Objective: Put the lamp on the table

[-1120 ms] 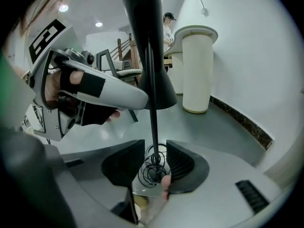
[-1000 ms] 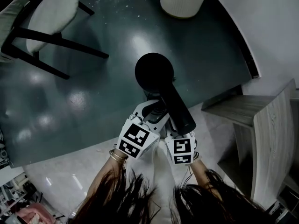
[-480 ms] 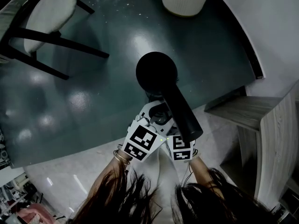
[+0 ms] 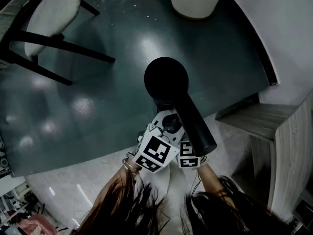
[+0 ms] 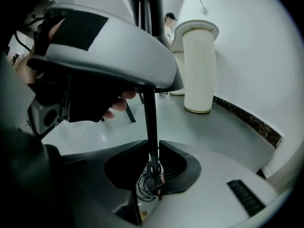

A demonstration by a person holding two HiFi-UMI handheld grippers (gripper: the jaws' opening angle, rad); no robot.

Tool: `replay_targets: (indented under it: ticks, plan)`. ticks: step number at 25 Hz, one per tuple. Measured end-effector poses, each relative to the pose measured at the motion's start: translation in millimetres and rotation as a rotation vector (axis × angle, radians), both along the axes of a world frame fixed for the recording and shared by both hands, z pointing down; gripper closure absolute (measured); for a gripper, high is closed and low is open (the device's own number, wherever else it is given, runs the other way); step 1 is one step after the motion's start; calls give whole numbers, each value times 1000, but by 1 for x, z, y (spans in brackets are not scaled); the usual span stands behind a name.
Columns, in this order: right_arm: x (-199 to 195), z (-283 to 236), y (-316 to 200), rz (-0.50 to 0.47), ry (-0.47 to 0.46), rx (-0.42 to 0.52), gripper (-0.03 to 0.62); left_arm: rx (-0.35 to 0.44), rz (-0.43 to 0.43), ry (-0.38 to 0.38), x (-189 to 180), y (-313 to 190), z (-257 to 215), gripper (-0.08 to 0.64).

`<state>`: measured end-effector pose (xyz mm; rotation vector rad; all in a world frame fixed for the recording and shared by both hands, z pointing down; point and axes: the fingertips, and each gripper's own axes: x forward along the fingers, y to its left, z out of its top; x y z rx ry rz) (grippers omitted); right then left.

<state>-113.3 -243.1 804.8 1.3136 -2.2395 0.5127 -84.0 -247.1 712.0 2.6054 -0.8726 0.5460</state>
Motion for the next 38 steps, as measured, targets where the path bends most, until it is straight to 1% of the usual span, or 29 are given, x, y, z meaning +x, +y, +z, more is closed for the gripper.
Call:
replay_targets:
  ticks: [2, 4, 13, 18, 23, 30, 38]
  plan:
    - [-1, 0, -1, 0, 7, 8, 529, 1, 6, 3, 0, 0, 0, 495]
    - [0, 0, -1, -1, 14, 14, 532, -3, 16, 4, 0, 1, 1, 495]
    - [-4, -2, 0, -16, 20, 8, 535, 18, 65, -47, -2, 3, 1, 502]
    - [-7, -3, 0, -22, 17, 3, 535, 9, 76, -65, -3, 5, 1, 503]
    - [-10, -5, 1, -30, 14, -1, 535, 3, 66, -63, -7, 6, 0, 503]
    - [-13, -8, -1, -33, 12, -7, 535, -6, 27, -49, -16, -2, -6, 503]
    - [-12, -11, -3, -38, 7, -21, 535, -26, 11, -22, -15, -6, -11, 503]
